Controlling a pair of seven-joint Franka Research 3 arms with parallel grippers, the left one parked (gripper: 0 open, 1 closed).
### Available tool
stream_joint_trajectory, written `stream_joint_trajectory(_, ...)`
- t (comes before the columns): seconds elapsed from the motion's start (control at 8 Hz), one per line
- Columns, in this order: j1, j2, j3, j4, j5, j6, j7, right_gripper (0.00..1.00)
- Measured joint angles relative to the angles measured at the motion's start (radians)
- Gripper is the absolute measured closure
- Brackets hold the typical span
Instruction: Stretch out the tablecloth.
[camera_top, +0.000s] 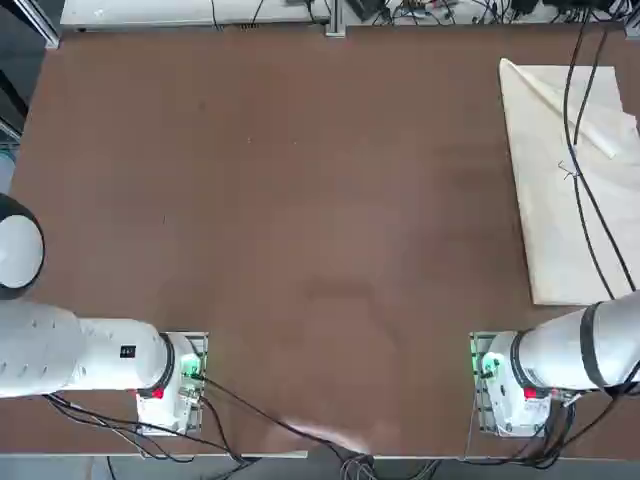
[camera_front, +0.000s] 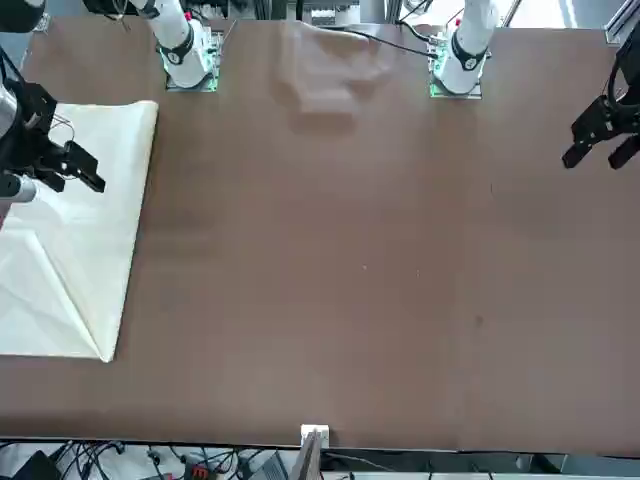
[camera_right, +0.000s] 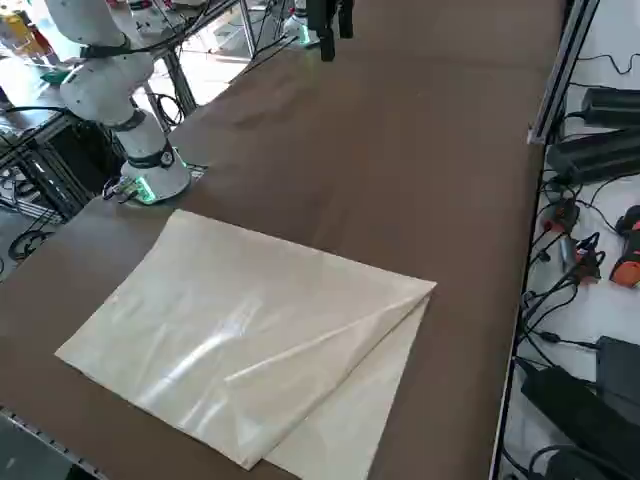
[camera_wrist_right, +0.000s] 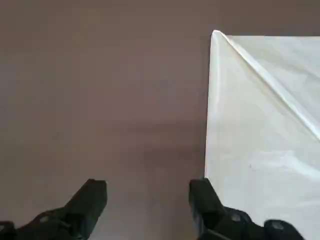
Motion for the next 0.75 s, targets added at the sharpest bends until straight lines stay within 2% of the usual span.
stream_joint_trajectory(0.75,-0.008,0.007,0.0,-0.005,0.0,-0.013,-0.027,0.0)
